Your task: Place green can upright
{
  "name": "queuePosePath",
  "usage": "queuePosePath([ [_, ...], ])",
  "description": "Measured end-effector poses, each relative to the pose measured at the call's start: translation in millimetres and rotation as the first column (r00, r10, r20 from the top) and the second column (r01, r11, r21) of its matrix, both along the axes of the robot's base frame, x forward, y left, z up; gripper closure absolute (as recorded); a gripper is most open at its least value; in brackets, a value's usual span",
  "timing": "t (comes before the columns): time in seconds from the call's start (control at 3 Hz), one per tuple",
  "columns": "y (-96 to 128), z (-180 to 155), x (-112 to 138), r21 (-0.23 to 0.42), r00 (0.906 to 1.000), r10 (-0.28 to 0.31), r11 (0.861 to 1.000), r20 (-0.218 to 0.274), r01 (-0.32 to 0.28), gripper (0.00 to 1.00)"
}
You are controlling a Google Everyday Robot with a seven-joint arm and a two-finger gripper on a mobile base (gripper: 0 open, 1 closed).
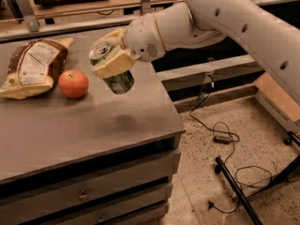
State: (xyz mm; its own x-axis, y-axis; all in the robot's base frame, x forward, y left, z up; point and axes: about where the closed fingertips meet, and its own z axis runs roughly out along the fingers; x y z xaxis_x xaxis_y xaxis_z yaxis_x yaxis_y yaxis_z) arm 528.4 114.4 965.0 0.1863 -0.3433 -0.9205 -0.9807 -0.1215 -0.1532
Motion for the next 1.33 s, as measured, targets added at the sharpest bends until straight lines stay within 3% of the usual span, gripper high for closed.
queuePosePath([
  [0.33, 3, 1, -5, 0.131, 0.9995, 0.024, 0.991, -0.019, -0.021, 1.0],
  [0.67, -1, -9, -13, 0.234, 0.9977, 0.038, 0.972, -0.056, -0.024, 0.96],
  [1.0, -8, -23, -18, 0.287, 0.9947, 0.041, 0.958, -0.094, -0.013, 0.66],
  [1.33, -17, -39, -25, 0.315, 0.9918, 0.044, 0.949, -0.12, -0.003, 0.43],
])
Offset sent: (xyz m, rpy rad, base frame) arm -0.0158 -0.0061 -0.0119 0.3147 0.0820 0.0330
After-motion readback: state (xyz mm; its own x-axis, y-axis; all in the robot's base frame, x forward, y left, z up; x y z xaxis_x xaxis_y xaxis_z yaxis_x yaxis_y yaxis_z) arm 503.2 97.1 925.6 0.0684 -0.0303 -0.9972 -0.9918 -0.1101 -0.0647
